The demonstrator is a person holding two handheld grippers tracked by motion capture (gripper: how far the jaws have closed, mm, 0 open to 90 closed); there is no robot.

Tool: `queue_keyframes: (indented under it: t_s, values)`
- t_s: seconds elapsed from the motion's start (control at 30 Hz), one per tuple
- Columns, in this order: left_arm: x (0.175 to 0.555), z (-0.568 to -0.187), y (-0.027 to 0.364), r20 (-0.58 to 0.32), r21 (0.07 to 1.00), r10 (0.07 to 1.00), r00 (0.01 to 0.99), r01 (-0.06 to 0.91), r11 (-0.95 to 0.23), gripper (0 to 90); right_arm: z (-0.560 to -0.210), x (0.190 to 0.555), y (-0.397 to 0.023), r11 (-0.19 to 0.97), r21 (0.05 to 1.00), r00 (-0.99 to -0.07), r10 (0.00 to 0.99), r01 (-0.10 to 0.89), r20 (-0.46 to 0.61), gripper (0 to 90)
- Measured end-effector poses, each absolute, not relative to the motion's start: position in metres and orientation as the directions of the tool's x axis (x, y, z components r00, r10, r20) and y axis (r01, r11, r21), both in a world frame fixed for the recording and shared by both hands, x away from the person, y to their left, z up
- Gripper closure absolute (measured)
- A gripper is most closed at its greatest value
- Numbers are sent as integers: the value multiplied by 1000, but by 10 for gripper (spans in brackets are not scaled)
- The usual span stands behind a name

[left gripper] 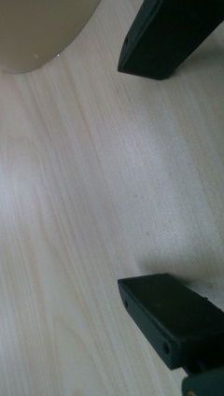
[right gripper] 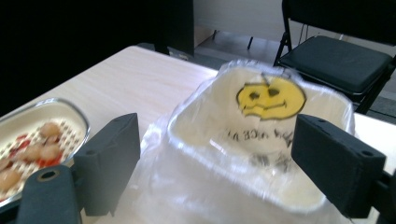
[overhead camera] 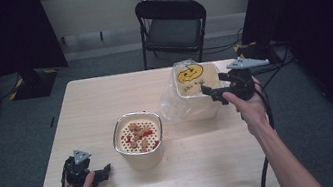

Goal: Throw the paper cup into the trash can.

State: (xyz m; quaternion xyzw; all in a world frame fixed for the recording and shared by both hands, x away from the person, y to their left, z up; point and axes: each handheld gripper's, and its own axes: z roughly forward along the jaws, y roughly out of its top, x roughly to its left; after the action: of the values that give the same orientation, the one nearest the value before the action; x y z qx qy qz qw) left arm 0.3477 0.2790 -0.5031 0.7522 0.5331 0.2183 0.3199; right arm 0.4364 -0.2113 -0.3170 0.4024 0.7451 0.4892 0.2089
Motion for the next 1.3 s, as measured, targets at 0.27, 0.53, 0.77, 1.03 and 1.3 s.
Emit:
queue_keyframes:
  t_s: [0.27,0.53,0.77,1.03,1.3]
  values:
    - [348,-503,279,-13,714,942,336,663,-227,0,-342,412,-221,207,881,-593,800,425,98,151]
    - [348,-503,279,-13,714,942,337,662,-227,0,-370,390,-231,223,861,-585,805,457,102,149]
    - [348,-503,279,-12,714,942,336,662,-227,0,-407,377,-240,259,817,-564,820,515,96,149]
    - [348,-503,279,-12,714,942,337,663,-228,0,-455,361,-250,269,762,-529,841,589,112,149]
    - [348,-503,279,-12,714,942,336,662,-227,0,-487,354,-257,323,708,-502,863,628,52,150]
